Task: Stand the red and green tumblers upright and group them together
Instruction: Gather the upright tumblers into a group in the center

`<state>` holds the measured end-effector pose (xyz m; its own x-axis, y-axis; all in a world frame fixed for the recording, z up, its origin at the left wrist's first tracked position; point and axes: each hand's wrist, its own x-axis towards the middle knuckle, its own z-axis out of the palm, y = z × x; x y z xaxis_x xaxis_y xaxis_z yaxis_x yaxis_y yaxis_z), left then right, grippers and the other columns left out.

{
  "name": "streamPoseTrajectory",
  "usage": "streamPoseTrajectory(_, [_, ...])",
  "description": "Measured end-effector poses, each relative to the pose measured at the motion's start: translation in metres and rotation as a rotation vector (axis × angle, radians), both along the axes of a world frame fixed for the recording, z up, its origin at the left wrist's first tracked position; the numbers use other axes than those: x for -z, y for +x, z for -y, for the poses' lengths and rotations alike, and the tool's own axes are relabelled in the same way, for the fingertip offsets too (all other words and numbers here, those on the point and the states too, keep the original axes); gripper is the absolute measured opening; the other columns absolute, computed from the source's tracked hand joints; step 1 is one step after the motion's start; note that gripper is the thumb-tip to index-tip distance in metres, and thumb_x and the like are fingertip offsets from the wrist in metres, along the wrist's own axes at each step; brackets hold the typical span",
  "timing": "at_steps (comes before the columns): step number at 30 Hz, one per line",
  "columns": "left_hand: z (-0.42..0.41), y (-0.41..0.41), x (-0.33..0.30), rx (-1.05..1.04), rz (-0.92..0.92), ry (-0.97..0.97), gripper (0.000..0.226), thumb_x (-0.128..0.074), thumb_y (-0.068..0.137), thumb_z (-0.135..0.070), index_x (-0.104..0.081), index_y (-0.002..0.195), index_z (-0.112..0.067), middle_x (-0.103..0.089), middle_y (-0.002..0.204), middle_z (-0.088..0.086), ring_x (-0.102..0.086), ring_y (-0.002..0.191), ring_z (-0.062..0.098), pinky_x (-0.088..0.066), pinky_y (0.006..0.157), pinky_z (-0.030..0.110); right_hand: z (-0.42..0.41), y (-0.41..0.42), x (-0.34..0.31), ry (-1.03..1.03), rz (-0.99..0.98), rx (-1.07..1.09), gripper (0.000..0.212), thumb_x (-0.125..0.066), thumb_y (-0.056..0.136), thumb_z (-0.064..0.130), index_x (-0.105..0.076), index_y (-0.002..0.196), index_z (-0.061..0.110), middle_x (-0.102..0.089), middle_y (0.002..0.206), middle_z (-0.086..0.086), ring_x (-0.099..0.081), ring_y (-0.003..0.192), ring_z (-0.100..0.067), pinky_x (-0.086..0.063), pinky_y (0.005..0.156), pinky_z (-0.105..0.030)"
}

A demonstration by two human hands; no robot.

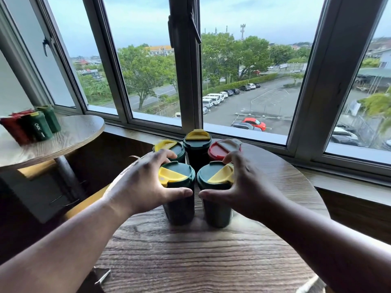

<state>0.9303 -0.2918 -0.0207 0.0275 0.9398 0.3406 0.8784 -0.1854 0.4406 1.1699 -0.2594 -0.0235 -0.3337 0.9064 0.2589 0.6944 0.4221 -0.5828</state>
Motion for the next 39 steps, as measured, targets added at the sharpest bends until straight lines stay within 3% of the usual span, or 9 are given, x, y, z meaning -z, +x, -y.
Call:
streamPoseTrajectory(5, [0.006,0.0,0.007,0.007,0.017,0.02,0.1,-0.073,0.047,-0.083,-0.043,0.135,-0.044,-0.046,0.125,-0.018,-0.047,0.116,0.003,-0.041,0.098,0.026,0.0,0.007,0.004,-0.004,0.004,-0.035,0.088,-0.08,0.054,0.066,-0.041,0.123,0.028,-0.045,0.112,0.01,-0.046,0.1,-0.01,-0.038,0.081,-0.026])
streamPoseTrajectory(8, [0.008,-0.001,0.014,-0.019,0.069,0.029,0.1,-0.081,0.052,-0.07,-0.038,0.138,-0.042,-0.046,0.124,-0.015,-0.05,0.114,0.006,-0.039,0.092,0.022,0.002,0.01,0.012,0.007,-0.068,-0.035,0.087,-0.085,0.054,0.057,-0.04,0.124,0.031,-0.051,0.1,0.015,-0.051,0.092,-0.008,-0.039,0.076,-0.024])
streamPoseTrajectory(10, [0.007,-0.002,0.017,-0.021,0.109,0.037,0.1,-0.086,0.052,-0.063,-0.035,0.136,-0.044,-0.052,0.123,-0.009,-0.055,0.111,0.011,-0.043,0.091,0.025,0.001,0.01,0.018,0.032,-0.118,-0.041,0.086,-0.085,0.054,0.053,-0.04,0.124,0.032,-0.052,0.093,0.02,-0.052,0.085,-0.002,-0.04,0.073,-0.021])
streamPoseTrajectory(14, [0.002,-0.005,0.018,-0.036,0.136,0.028,0.105,-0.078,0.043,-0.074,-0.031,0.133,-0.049,-0.057,0.117,-0.003,-0.06,0.103,0.015,-0.051,0.092,0.035,-0.001,0.007,0.021,0.047,-0.168,-0.052,0.078,-0.08,0.05,0.057,-0.035,0.112,0.04,-0.052,0.088,0.024,-0.05,0.08,0.014,-0.039,0.067,-0.011])
streamPoseTrajectory(18, [-0.001,-0.006,0.017,-0.038,0.141,0.028,0.103,-0.083,0.044,-0.069,-0.032,0.132,-0.047,-0.059,0.114,-0.004,-0.061,0.101,0.013,-0.051,0.091,0.035,-0.005,0.004,0.025,0.031,-0.19,-0.053,0.081,-0.08,0.047,0.059,-0.033,0.111,0.042,-0.054,0.091,0.02,-0.051,0.081,0.009,-0.043,0.071,-0.024])
streamPoseTrajectory(24, [-0.004,-0.011,0.018,-0.033,0.13,0.035,0.101,-0.085,0.048,-0.066,-0.032,0.132,-0.046,-0.058,0.113,-0.007,-0.062,0.099,0.012,-0.051,0.091,0.036,-0.009,0.003,0.025,0.029,-0.19,-0.045,0.09,-0.082,0.048,0.059,-0.039,0.123,0.032,-0.052,0.091,0.021,-0.052,0.082,0.004,-0.04,0.072,-0.022])
streamPoseTrajectory(27, [-0.004,-0.011,0.018,-0.027,0.136,0.043,0.101,-0.086,0.048,-0.066,-0.033,0.131,-0.045,-0.058,0.112,-0.008,-0.061,0.099,0.011,-0.052,0.091,0.036,-0.011,0.002,0.026,0.043,-0.185,-0.047,0.088,-0.081,0.048,0.061,-0.039,0.12,0.033,-0.052,0.094,0.019,-0.053,0.088,-0.008,-0.043,0.076,-0.026])
streamPoseTrajectory(32, [-0.007,-0.011,0.017,-0.026,0.13,0.053,0.102,-0.083,0.045,-0.069,-0.035,0.131,-0.042,-0.057,0.111,-0.007,-0.061,0.1,0.012,-0.051,0.091,0.034,-0.01,0.003,0.023,0.052,-0.164,-0.051,0.08,-0.088,0.054,0.052,-0.032,0.111,0.039,-0.052,0.094,0.017,-0.053,0.088,-0.008,-0.042,0.075,-0.026])
streamPoseTrajectory(39, [-0.008,-0.014,0.015,-0.011,0.078,0.009,0.094,-0.087,0.055,-0.061,-0.036,0.132,-0.04,-0.053,0.119,-0.007,-0.054,0.11,0.011,-0.042,0.093,0.027,-0.013,0.002,0.023,0.037,-0.139,-0.063,0.084,-0.082,0.053,0.059,-0.035,0.118,0.037,-0.053,0.103,0.014,-0.054,0.095,-0.011,-0.047,0.084,-0.03])
